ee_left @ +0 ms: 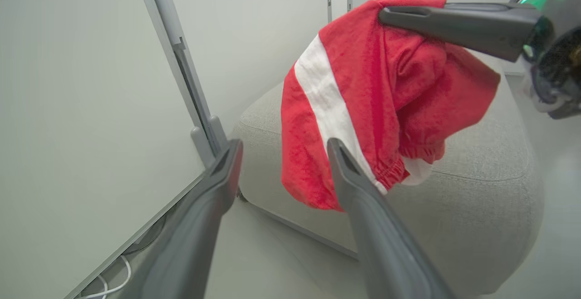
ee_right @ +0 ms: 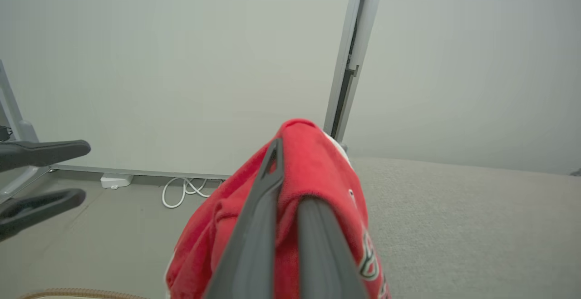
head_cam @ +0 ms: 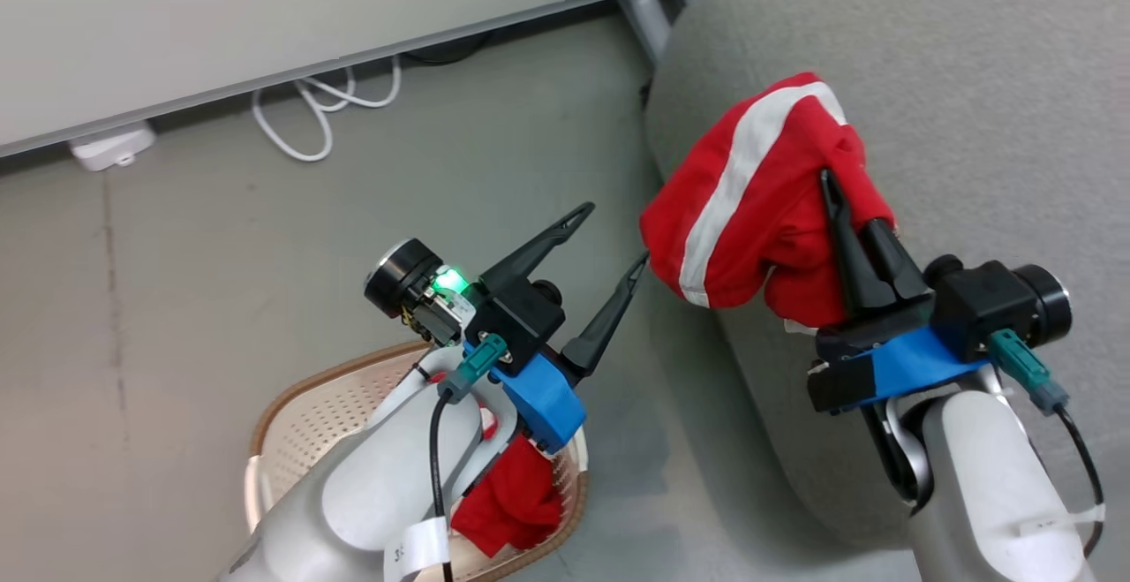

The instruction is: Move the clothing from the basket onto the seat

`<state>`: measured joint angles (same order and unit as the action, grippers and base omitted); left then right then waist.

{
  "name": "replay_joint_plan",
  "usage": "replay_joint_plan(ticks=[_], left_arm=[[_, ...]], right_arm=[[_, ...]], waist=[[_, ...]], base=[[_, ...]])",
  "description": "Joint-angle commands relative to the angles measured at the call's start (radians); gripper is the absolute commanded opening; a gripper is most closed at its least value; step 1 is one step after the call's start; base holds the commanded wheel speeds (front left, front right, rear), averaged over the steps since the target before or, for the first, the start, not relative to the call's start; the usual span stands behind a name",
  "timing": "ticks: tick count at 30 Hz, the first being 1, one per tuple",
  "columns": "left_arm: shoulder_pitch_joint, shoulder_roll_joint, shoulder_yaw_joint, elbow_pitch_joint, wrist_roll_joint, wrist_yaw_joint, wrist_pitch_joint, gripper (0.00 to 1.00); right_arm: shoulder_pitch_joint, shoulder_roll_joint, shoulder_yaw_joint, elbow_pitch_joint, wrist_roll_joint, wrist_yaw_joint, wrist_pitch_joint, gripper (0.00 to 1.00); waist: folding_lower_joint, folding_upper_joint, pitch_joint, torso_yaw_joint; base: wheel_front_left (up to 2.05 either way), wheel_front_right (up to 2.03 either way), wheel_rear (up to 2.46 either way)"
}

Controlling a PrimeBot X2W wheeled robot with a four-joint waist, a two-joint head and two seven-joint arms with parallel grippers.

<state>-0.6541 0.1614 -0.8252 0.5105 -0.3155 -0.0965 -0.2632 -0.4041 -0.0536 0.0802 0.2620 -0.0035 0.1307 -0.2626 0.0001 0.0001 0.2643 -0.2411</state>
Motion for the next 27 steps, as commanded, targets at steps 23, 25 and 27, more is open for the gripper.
replay_joint_plan(ticks=[23,25,27], left_arm=[[-0.030,-0.010,-0.046,-0.010,0.009,-0.011,-0.002,1.00],[-0.038,-0.005,-0.043,-0.015,0.011,-0.009,-0.002,1.00],[-0.055,0.001,-0.042,-0.022,0.018,-0.010,-0.002,1.00]], right_arm=[[0.057,0.003,-0.107,-0.102,0.016,0.000,-0.004,0.00],[0.024,0.003,-0.125,-0.115,0.012,0.000,-0.004,0.00],[-0.027,-0.010,-0.153,-0.128,0.009,0.000,-0.004,0.00]], waist=[[-0.0001,-0.0001,0.061,-0.105],[-0.0001,-0.0001,0.082,-0.099],[-0.0001,-0.0001,0.111,-0.091]], base=[[0.00,0.00,0.00],[0.00,0.00,0.00],[0.00,0.00,0.00]])
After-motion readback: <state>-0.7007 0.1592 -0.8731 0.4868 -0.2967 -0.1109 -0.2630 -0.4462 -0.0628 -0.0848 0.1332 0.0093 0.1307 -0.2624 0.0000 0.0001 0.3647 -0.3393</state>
